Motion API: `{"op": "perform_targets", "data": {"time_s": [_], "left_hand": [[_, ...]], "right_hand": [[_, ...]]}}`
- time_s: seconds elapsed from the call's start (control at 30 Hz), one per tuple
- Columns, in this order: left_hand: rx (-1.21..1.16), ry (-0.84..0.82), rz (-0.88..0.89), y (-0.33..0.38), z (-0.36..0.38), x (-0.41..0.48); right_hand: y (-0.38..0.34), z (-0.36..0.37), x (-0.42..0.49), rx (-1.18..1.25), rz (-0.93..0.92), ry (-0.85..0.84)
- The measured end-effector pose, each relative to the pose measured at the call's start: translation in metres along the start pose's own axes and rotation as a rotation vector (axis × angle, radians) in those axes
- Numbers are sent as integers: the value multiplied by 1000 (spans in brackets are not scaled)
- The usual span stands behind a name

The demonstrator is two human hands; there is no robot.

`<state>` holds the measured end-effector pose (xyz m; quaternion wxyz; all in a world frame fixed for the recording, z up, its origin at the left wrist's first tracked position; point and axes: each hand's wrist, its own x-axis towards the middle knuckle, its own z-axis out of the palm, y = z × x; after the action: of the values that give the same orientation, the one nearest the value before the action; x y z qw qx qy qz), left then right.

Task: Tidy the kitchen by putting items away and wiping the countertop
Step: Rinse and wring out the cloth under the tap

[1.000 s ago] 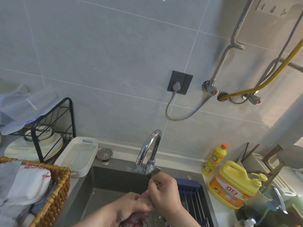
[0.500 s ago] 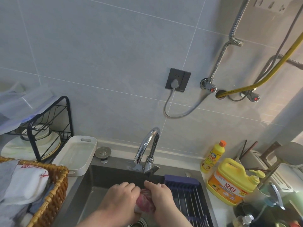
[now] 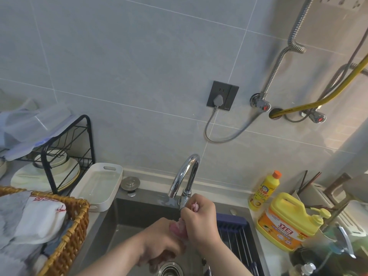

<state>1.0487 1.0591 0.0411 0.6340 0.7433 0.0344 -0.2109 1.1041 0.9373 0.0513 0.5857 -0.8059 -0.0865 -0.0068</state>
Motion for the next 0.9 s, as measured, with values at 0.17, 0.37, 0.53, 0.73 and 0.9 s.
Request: {"op": "perform_targets", "data": {"time_s": [0.17, 0.37, 0.53, 0.73, 0.9], "left_hand": [[-129, -239, -81, -3, -10, 1], [721, 364, 36, -8, -3, 14], [1163, 547, 345, -41, -17, 14], [1326, 567, 554, -44, -16, 16], [1168, 520, 373, -29, -11, 11]], "right_hand": [[-2, -1, 0, -93, -153, -108], [11, -14, 6, -86, -74, 14], [13, -29, 17, 76, 677, -85], [13, -7, 14, 159, 933, -286], [18, 7, -1, -398, 384, -33]]}}
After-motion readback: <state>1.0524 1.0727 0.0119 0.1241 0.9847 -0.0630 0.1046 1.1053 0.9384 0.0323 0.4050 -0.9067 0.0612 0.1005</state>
